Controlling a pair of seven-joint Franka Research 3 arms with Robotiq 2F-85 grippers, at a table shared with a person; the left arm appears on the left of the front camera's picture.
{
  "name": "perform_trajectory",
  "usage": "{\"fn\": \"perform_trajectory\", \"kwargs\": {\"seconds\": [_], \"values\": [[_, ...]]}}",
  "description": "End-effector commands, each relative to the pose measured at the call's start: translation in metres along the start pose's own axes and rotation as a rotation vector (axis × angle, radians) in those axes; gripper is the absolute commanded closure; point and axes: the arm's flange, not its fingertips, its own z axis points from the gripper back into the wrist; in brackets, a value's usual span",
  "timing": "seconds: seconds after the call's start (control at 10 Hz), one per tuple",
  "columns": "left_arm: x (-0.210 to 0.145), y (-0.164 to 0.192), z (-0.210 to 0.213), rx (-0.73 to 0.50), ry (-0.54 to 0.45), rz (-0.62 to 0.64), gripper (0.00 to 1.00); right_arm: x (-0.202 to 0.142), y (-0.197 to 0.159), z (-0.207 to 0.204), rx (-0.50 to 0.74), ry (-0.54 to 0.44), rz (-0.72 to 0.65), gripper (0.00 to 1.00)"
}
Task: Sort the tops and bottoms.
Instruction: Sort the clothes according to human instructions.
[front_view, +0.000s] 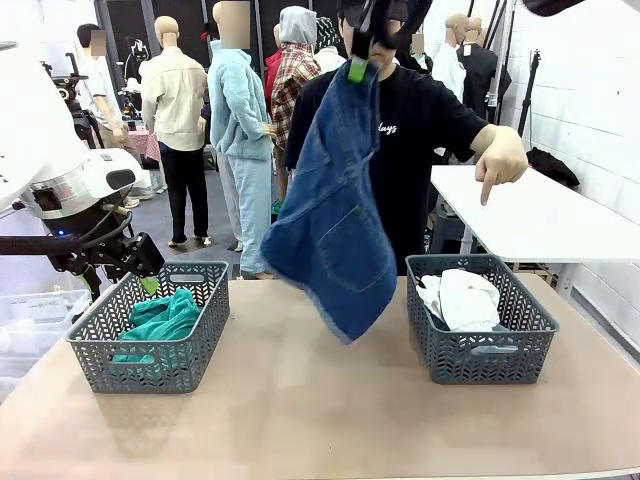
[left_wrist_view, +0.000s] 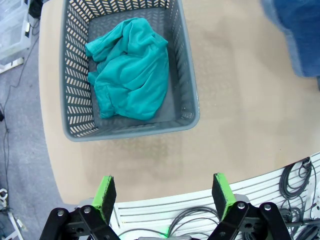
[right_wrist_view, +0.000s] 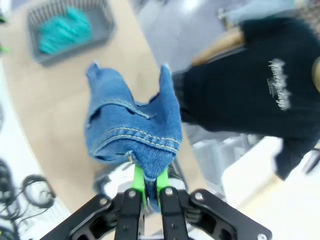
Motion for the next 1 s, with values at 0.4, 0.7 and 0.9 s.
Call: {"fn": "perform_trajectory", "kwargs": {"seconds": [0.4,0.7,0.9], "values": [[-0.002,0.002,0.0,0.0,-0.002,-0.015,0.0,-0.048,-0.036,0.046,-0.111,0.052,-0.166,1.0],[-0.002,0.002,0.0,0.0,-0.002,-0.015,0.0,-0.048,-0.036,0.046,-0.111,0.052,-0.166,1.0],[-0.002,0.002,0.0,0.0,-0.002,-0.015,0.0,-0.048,-0.037,0.042,-0.106,0.054,-0.182,1.0]]}}
